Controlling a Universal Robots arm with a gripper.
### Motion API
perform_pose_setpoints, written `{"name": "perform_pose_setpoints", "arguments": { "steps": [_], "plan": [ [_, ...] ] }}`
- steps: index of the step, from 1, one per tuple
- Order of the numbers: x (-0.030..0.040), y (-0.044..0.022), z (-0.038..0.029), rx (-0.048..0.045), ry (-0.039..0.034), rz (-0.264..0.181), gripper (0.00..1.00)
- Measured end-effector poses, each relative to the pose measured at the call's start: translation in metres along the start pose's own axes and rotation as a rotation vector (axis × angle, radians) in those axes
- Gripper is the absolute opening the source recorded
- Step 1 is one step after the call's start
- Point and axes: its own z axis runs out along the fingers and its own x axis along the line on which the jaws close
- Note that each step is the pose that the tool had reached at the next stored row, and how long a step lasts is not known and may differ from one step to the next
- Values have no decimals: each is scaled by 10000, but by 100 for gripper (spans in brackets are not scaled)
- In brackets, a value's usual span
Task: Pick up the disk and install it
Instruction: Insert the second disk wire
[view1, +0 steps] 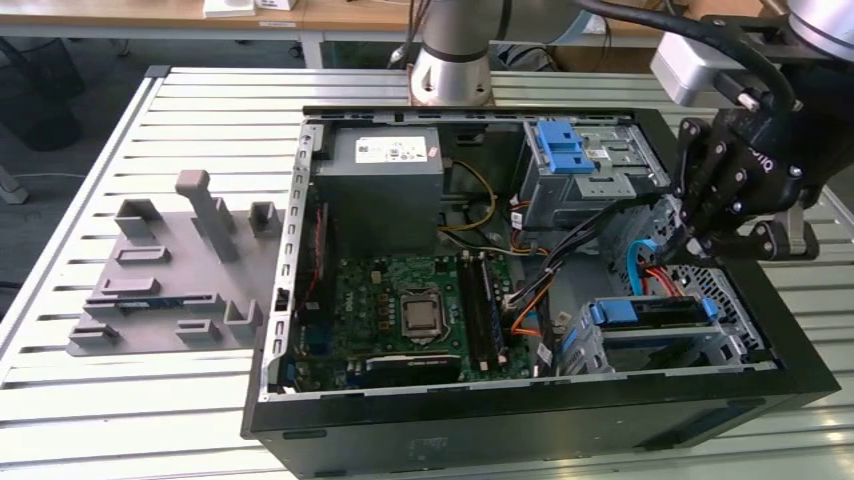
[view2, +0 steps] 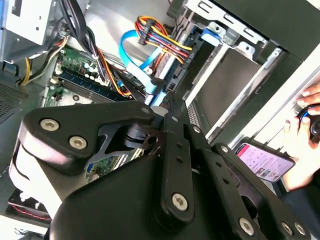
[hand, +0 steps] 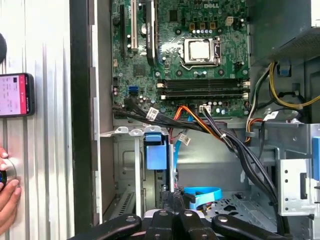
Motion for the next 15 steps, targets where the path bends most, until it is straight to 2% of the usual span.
{"name": "perform_pose_setpoints", "arguments": {
  "steps": [4,5,9,10,11,15],
  "plan": [
    [-65,3,-1,-7,0,1,11],
    [-75,3,-1,-8,1,0,18],
    [-108,4,0,-12,0,0,19],
    [-112,4,1,-16,1,0,25],
    [-115,5,6,-22,-1,0,25],
    [-131,5,34,-110,2,-3,25]
  ]
}}
